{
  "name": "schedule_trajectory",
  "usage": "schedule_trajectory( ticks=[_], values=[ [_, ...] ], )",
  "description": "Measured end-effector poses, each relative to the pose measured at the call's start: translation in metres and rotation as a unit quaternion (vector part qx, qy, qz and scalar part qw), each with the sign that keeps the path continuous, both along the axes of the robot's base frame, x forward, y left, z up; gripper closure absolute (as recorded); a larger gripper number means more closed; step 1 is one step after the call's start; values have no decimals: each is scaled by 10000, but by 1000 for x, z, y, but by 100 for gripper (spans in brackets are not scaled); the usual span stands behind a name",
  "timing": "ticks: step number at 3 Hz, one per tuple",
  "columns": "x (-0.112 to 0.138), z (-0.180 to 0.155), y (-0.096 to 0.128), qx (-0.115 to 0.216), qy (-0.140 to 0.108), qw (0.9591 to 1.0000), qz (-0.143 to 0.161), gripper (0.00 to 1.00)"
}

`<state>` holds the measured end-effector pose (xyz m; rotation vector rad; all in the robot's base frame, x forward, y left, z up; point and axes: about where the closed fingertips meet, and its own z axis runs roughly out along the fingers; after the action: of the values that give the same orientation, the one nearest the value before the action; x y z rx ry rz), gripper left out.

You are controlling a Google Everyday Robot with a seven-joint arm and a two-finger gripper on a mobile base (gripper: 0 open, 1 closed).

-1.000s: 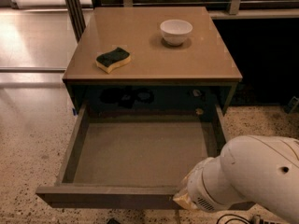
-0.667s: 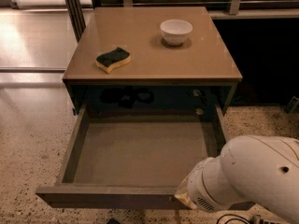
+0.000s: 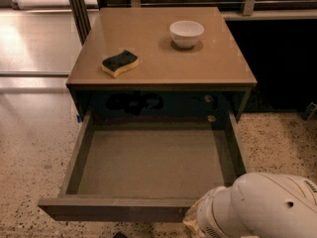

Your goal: Close top drawer

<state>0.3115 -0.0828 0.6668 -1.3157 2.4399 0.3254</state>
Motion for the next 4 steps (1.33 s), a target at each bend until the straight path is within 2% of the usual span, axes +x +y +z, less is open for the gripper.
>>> schedule_trajectory(
  ticks=[1, 3, 4],
  values=[
    [0, 0, 0, 9, -11, 10000, -7, 100],
    [23, -4, 6, 154, -352, 9991, -165, 100],
    [61, -3, 9, 235, -730, 9964, -372, 100]
  ],
)
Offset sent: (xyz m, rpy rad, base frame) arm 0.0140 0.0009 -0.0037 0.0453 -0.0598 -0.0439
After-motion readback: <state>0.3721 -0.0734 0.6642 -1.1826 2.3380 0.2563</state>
